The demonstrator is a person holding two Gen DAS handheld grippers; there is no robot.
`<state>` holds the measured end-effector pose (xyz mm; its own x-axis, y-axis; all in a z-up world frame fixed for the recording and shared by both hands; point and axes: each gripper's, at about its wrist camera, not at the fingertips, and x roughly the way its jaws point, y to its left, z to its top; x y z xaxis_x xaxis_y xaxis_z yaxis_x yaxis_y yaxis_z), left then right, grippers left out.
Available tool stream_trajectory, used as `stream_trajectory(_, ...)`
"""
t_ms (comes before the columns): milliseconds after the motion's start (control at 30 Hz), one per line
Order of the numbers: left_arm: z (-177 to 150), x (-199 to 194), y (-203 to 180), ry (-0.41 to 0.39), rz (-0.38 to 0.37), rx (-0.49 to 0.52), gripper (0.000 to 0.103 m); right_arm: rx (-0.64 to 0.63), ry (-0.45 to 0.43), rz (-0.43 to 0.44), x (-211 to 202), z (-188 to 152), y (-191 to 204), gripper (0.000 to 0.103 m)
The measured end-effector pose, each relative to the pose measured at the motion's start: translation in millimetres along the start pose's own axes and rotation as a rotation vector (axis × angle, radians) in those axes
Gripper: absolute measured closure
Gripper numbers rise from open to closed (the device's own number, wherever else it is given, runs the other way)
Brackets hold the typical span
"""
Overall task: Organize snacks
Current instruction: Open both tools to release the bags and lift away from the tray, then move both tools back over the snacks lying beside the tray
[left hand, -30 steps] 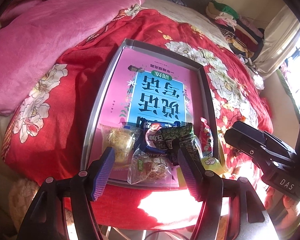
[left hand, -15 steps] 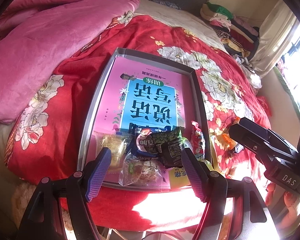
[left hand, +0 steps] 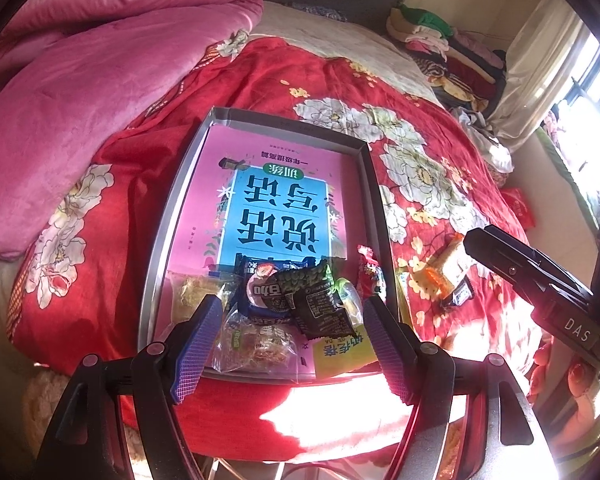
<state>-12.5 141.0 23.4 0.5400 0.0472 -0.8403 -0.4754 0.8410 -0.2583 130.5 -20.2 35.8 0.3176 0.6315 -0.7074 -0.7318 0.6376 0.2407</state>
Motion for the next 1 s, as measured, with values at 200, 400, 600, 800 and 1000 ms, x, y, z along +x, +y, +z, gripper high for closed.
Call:
stream_trajectory(200,1.6,-1.8,-9.4,0.001,-0.015,0.015,0.028,0.028,-0.024,-0.019,-9.0,2.6,-13.5,0.036)
stream_trajectory(400,0.9,-1.9,-23.1,0.007,-0.031,0.042,0.028,0.057,-0.044,-0.037,-19.2,3.6,-27.8,0.033)
stream_trajectory(600,-1.3,0.6,-42.3,0.024,-0.057,0.083,0.028,0.081,-0.067,-0.068,-32.9,3.3,-44.9,0.033)
stream_trajectory(800,-4.7,2.8,-61.2,0.041,-0.079,0.121,0.028,0.113,-0.083,-0.095,-45.2,-0.3,-63.5,0.033)
stream_trajectory(1000,-6.1,5.1,-76.7,0.055,-0.094,0.156,0.028,0.149,-0.091,-0.117,-55.4,-8.1,-81.1,0.033)
